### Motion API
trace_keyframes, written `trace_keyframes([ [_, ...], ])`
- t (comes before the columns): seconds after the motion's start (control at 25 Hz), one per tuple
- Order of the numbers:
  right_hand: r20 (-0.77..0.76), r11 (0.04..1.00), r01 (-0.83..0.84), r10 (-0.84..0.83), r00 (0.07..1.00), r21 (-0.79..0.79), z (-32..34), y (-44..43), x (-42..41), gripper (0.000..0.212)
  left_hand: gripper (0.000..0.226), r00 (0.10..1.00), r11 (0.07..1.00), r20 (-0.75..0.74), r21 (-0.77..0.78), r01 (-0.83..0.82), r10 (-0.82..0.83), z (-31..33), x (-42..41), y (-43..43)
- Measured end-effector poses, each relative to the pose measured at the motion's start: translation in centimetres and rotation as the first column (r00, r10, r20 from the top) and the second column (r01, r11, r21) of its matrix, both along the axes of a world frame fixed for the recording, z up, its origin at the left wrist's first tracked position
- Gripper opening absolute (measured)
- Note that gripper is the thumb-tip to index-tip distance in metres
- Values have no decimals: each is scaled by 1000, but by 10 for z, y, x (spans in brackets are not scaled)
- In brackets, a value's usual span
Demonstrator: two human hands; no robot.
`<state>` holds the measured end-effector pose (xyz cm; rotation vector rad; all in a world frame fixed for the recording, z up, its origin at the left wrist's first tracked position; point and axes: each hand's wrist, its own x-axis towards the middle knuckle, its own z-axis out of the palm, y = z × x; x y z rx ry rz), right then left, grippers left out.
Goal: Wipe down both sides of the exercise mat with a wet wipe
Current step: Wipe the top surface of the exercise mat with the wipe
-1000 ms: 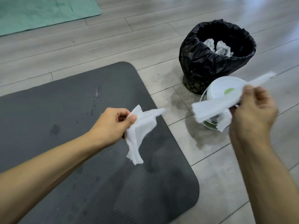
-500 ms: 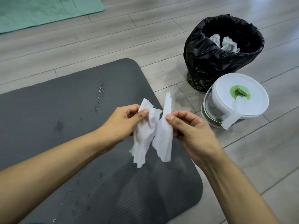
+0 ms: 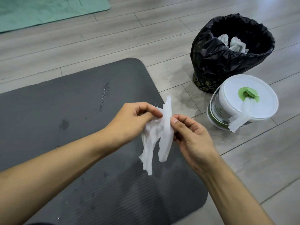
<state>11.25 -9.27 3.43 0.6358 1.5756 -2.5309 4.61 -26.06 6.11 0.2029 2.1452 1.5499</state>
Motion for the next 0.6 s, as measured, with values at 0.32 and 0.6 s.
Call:
trace_keyframes([
  [0.32,-20,941,170,-172,985,293,2,-9,-1,6,16,996,998,-48,0,-70,69,-2,-1,-5],
  [0.6,52,994,106,-106,993,3,-4,-7,-5,29,19,988,985,-53,92,-143,148,7,-1,-3],
])
